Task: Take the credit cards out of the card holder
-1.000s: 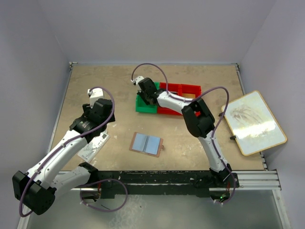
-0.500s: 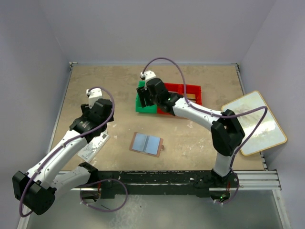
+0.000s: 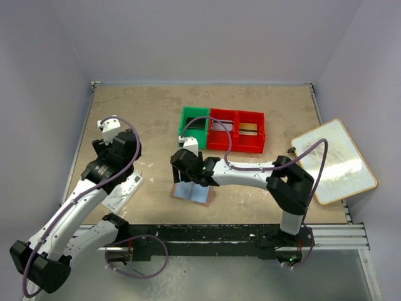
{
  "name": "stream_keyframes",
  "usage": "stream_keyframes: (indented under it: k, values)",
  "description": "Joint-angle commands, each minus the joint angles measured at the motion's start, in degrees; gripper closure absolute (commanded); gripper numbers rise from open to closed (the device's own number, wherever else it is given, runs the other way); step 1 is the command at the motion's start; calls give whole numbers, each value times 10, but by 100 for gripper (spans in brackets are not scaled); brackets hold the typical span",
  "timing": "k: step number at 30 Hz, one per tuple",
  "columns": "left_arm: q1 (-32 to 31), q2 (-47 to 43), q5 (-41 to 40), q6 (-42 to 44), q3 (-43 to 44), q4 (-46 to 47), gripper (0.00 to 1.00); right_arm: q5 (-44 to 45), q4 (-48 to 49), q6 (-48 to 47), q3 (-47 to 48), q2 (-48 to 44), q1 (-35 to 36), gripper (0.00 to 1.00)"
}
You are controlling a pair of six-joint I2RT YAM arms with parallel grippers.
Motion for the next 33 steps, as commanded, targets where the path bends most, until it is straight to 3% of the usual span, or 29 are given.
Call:
stream_keyframes:
  k: [1, 17, 28, 33]
  values:
    - [7, -16, -20, -9, 6, 7, 25, 48, -41, 74, 28, 12, 18, 28]
    - [10, -14, -7, -4, 5, 12, 25, 58, -119, 106, 83, 97, 30, 26]
    - [11, -13, -1, -2, 5, 13, 25, 58, -141, 111, 84, 106, 60, 25]
    - [11, -13, 2, -1, 4, 14, 25, 46, -117, 128, 57, 87, 60, 32]
